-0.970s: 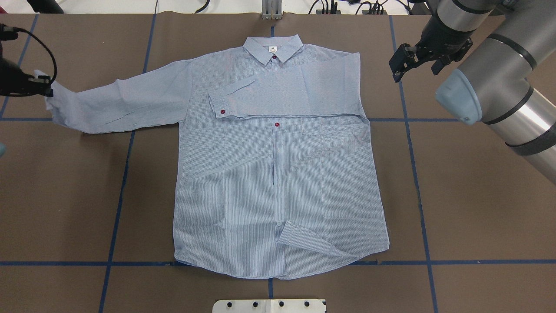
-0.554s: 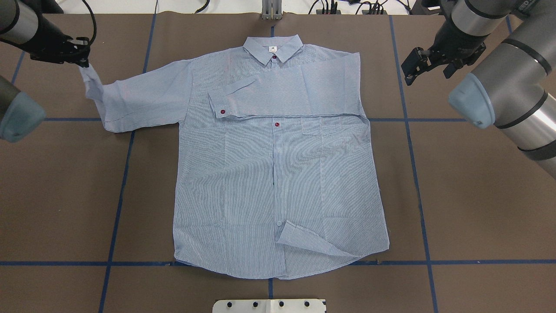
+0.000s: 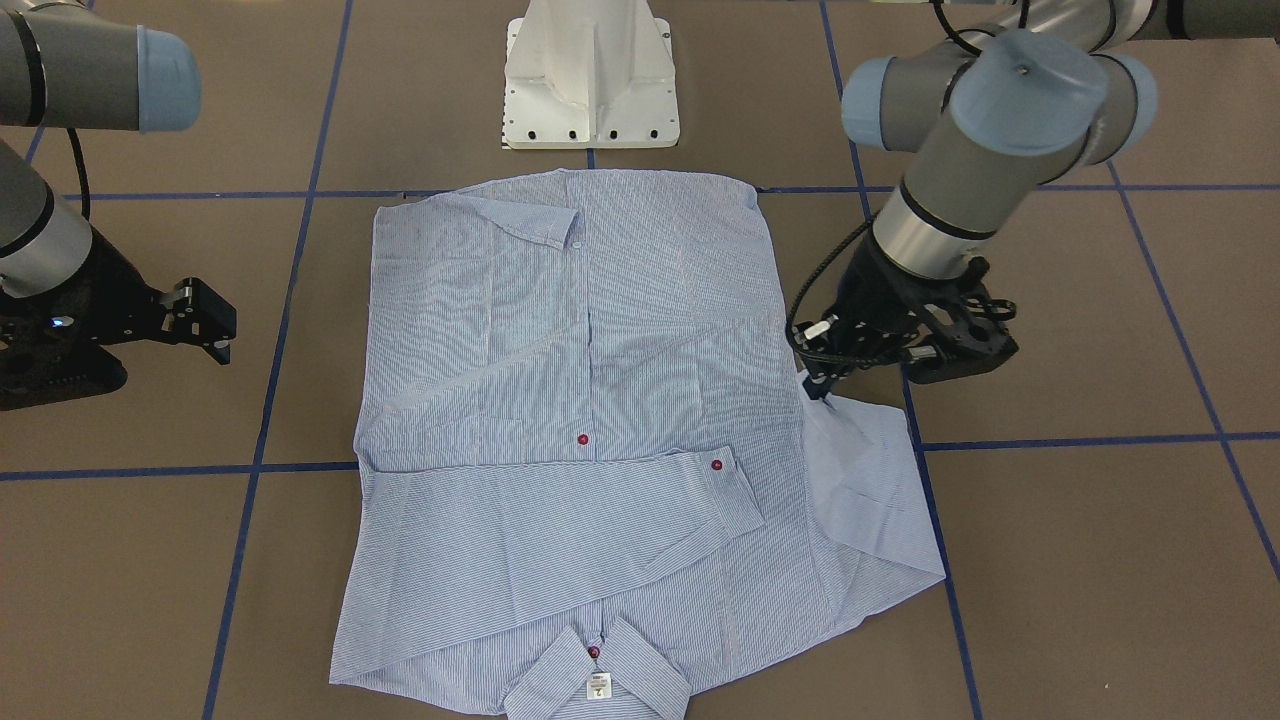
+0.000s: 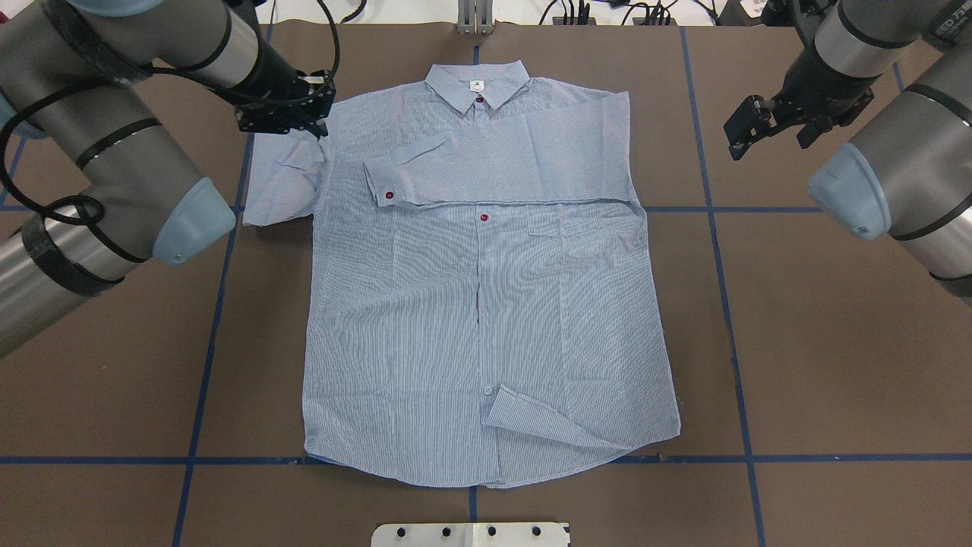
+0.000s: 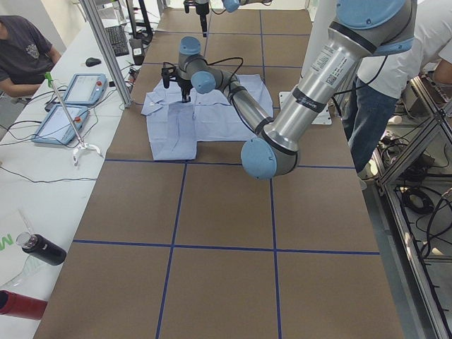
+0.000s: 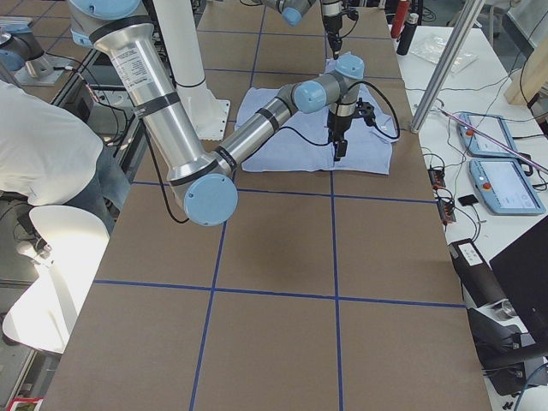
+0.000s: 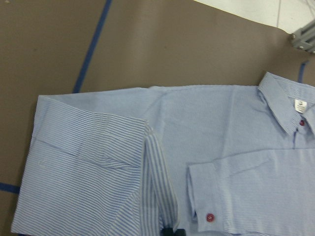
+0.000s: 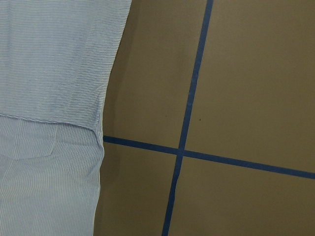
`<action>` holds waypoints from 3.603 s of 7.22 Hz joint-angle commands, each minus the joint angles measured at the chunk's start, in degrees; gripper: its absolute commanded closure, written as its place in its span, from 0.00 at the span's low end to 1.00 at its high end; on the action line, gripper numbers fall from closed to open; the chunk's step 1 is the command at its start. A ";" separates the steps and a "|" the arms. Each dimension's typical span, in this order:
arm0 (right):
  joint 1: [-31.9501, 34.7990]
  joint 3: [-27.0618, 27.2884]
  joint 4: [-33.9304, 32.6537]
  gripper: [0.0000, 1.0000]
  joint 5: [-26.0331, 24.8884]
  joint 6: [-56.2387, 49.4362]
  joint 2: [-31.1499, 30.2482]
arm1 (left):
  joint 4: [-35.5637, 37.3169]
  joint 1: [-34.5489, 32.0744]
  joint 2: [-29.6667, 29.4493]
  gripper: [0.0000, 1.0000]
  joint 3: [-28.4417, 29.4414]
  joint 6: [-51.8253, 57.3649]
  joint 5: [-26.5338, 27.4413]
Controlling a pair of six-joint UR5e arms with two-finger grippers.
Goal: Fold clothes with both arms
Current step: 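Lift the sleeve with the left gripper and carry it across the shirt, then lay the sleeve over the folded one and open the left gripper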
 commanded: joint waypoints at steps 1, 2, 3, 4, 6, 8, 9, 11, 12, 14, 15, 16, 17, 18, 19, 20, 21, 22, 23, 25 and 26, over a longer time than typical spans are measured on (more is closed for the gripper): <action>0.06 0.04 -0.06 0.00 0.11 0.00 -0.39 | -0.13 2.43 -6.39 1.00 3.38 -7.04 -0.64; 0.06 0.13 -0.06 0.00 0.20 0.00 -0.39 | -0.22 2.43 -7.28 1.00 3.75 -7.85 -0.64; 0.15 0.65 -0.24 0.00 0.20 0.00 -0.39 | -0.13 2.43 -7.64 1.00 3.40 -10.90 -1.33; 0.07 1.35 -0.24 0.00 0.20 0.00 -1.18 | -0.39 2.43 -9.56 1.00 3.23 -14.50 -2.82; 0.15 1.71 -0.24 0.00 0.20 0.00 -1.36 | -0.83 2.52 -12.82 1.00 3.58 -18.12 -3.01; 0.06 1.63 -0.15 0.00 0.20 0.00 -1.62 | -1.88 5.24 -13.97 1.00 4.71 -19.63 -2.66; -0.02 1.62 -0.24 0.00 0.20 0.00 -1.62 | -3.46 6.11 -13.89 1.00 6.46 -19.72 -2.49; -0.28 1.10 -0.06 0.00 0.03 0.00 -1.71 | -9.16 6.56 -13.80 1.00 10.84 -20.77 -2.31; -0.46 1.10 -0.06 0.00 0.02 0.26 -1.62 | -12.67 9.43 -13.80 1.00 13.74 -20.77 0.13; -0.46 1.27 -0.06 0.00 0.11 0.70 -1.45 | -17.17 14.29 -14.32 1.00 16.05 -21.65 5.07; -0.46 1.45 -0.06 0.00 0.20 0.79 -1.45 | -19.97 16.56 -15.80 1.00 19.10 -21.48 5.25; -0.46 1.10 0.29 0.00 0.20 0.70 -1.62 | -23.04 17.71 -16.95 1.00 22.09 -21.48 6.99; -0.55 1.45 0.38 0.00 0.20 0.79 -1.54 | -24.73 18.68 -17.31 1.00 24.12 -21.30 8.66; -0.55 1.27 0.46 0.00 0.29 0.79 -1.62 | -25.00 19.21 -17.31 0.86 24.14 -21.30 9.29; -0.99 1.45 0.47 0.00 0.29 0.79 -1.45 | -25.01 19.22 -17.23 0.37 24.14 -21.30 9.38; -1.08 1.62 0.47 0.00 0.29 0.79 -1.36 | -25.44 19.22 -17.31 0.00 23.62 -20.87 9.47; -1.16 1.54 0.55 0.00 0.29 0.79 -1.27 | -26.14 19.22 -18.10 0.00 23.35 -18.77 10.34; -1.34 1.62 0.55 0.00 0.38 0.88 -1.10 | -26.15 19.22 -18.45 0.00 23.09 -17.27 11.39; -1.34 1.62 0.90 0.00 3.16 0.70 -1.44 | -25.80 19.22 -17.67 0.00 22.91 -17.17 11.58; -5.17 4.59 7.20 0.00 2.93 8.37 -5.54 | -25.36 19.04 -11.12 0.00 18.20 -17.08 11.40; -7.99 6.18 14.28 0.00 -0.21 17.40 -7.93 | -23.88 18.78 -5.59 0.00 10.51 -16.91 11.23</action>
